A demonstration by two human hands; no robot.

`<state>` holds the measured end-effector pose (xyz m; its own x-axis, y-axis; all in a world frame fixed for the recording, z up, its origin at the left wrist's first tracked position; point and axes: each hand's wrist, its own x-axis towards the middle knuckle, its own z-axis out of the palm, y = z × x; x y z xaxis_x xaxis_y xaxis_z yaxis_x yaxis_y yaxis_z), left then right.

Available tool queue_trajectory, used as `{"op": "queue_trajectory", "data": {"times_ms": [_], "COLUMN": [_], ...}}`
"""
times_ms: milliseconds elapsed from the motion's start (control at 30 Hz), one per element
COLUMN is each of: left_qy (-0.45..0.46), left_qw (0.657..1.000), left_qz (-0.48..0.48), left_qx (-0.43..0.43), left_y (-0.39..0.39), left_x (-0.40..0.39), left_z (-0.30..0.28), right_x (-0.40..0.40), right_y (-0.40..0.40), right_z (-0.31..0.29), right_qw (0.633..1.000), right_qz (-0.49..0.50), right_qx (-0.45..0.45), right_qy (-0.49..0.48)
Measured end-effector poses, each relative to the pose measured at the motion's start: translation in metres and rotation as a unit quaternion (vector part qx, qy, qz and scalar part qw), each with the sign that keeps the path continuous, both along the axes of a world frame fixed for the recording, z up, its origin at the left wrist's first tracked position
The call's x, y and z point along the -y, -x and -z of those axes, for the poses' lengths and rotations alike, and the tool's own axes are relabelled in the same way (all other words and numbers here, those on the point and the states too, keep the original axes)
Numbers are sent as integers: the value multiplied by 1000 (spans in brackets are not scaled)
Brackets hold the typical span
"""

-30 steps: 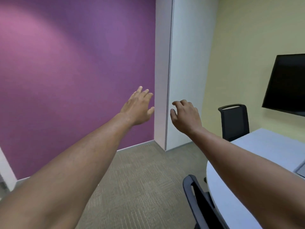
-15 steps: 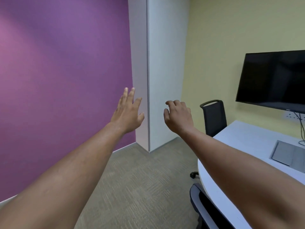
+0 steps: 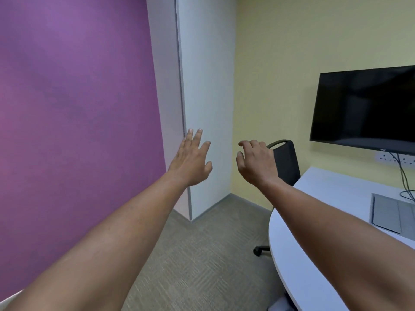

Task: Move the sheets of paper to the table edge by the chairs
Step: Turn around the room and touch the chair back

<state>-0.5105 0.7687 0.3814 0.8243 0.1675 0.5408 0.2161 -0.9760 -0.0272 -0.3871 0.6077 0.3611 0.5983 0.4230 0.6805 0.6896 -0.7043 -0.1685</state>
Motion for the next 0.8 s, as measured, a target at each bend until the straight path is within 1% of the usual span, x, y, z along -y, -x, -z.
{"op": "queue_trajectory", "data": {"times_ms": [267,433,800], "left_qy": [-9,0,-28], "left_qw": [998,996,984], "left_qz": [56,81,174], "left_qx": [9,-24,-41], "left_y": [-94,-156,-288], "left_x": [-24,-34,-90], "left_z": [4,19,38], "right_x": [-17,-27,-58], "right_y": [-73,-117,-210], "right_z": [1,15,32], "right_qw": [999,998,985], "right_qz": [42,69,172], "right_qx": [1,3,-1], "right_qy": [-9,-16,-32]}}
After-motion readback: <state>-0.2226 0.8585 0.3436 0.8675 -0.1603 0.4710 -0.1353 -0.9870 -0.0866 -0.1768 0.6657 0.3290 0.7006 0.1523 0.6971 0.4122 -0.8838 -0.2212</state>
